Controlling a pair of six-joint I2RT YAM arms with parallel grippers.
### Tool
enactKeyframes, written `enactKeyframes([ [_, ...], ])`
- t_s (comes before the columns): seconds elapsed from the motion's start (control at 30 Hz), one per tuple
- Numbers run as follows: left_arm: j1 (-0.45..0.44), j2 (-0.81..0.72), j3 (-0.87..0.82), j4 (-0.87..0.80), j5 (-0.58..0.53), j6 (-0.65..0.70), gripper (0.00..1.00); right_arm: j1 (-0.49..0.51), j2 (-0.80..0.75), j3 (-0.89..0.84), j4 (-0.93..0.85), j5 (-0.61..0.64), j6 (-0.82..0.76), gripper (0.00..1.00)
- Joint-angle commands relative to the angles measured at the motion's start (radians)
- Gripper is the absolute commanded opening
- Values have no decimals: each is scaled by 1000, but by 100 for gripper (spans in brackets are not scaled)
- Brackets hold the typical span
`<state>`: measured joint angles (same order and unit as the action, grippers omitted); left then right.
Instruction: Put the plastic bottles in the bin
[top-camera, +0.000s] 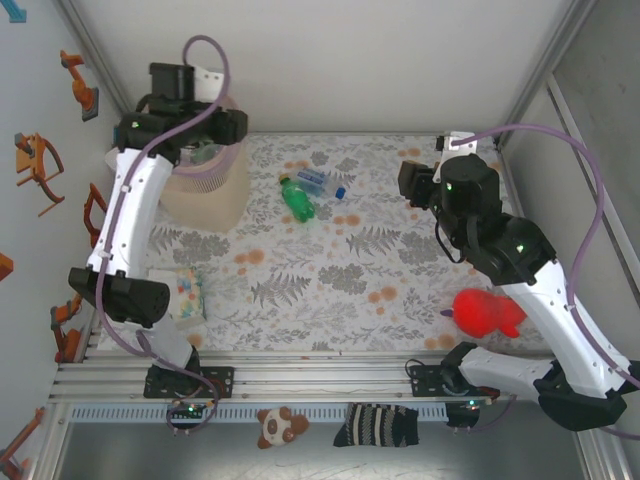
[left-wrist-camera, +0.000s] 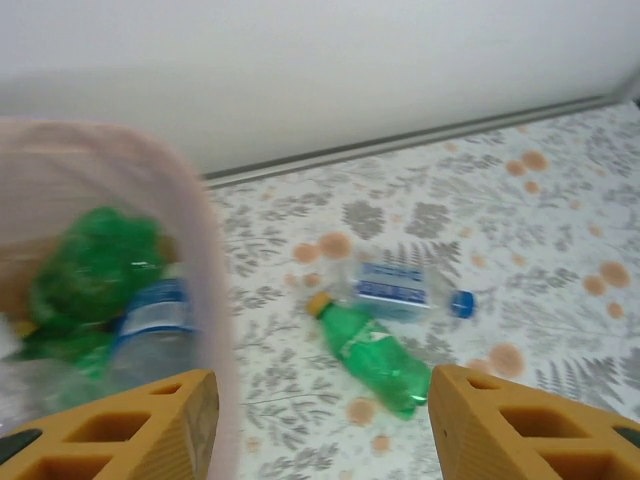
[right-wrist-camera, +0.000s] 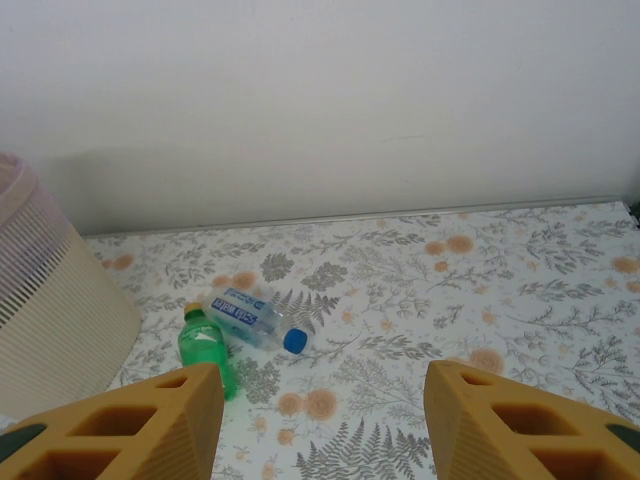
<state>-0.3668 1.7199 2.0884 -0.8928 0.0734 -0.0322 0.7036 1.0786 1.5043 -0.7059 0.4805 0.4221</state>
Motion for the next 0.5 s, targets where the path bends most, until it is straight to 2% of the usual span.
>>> enactKeyframes([
  [0.0, -80, -7, -55, 53, -90, -78, 54, 4, -10, 11, -2, 13, 3, 55],
  [0.1, -150, 16, -96, 92, -161, -117, 54, 5, -12, 13, -10, 10, 8, 55],
  [0.2, -181, 30, -160, 155, -187, -195, 56, 5, -18, 10, -18, 9, 12, 55],
  [0.3, -190, 30, -265, 252, -260, -310, 57, 5, -29, 10, -24, 13, 14, 55],
  [0.47, -189, 90, -344, 289, -275, -437, 61, 5, -43, 10, -37, 12, 17, 54],
])
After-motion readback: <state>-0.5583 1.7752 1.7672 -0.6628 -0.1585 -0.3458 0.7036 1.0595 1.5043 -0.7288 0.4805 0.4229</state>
